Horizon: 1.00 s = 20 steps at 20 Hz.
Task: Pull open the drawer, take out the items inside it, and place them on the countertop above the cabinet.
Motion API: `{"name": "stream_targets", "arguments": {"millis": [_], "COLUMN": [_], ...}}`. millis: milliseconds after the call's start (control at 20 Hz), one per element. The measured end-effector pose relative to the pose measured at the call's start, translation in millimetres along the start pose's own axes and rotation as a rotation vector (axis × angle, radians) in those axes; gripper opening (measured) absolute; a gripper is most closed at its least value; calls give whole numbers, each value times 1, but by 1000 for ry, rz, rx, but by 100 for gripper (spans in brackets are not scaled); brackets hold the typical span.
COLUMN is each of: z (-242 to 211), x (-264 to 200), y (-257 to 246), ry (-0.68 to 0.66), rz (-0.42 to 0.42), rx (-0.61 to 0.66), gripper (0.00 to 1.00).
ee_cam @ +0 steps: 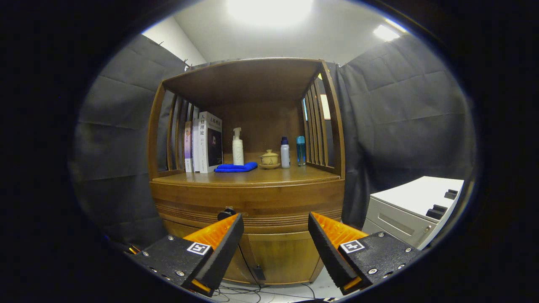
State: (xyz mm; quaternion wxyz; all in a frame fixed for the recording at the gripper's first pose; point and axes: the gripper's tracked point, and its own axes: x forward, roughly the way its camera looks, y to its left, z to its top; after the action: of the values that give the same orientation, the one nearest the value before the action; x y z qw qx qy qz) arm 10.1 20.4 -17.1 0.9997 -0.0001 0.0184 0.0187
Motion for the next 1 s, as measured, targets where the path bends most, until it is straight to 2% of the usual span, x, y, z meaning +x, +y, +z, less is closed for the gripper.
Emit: {"name": "stream_targets", "arguments": {"millis": [400, 650, 1000], "z": [-9, -19, -19], "x": [14, 34, 86], "y": [10, 26, 74], "ry": [22, 71, 108], "rz": [28, 74, 138], "rx": [19, 59, 123], "gripper": [96, 96, 96]}}
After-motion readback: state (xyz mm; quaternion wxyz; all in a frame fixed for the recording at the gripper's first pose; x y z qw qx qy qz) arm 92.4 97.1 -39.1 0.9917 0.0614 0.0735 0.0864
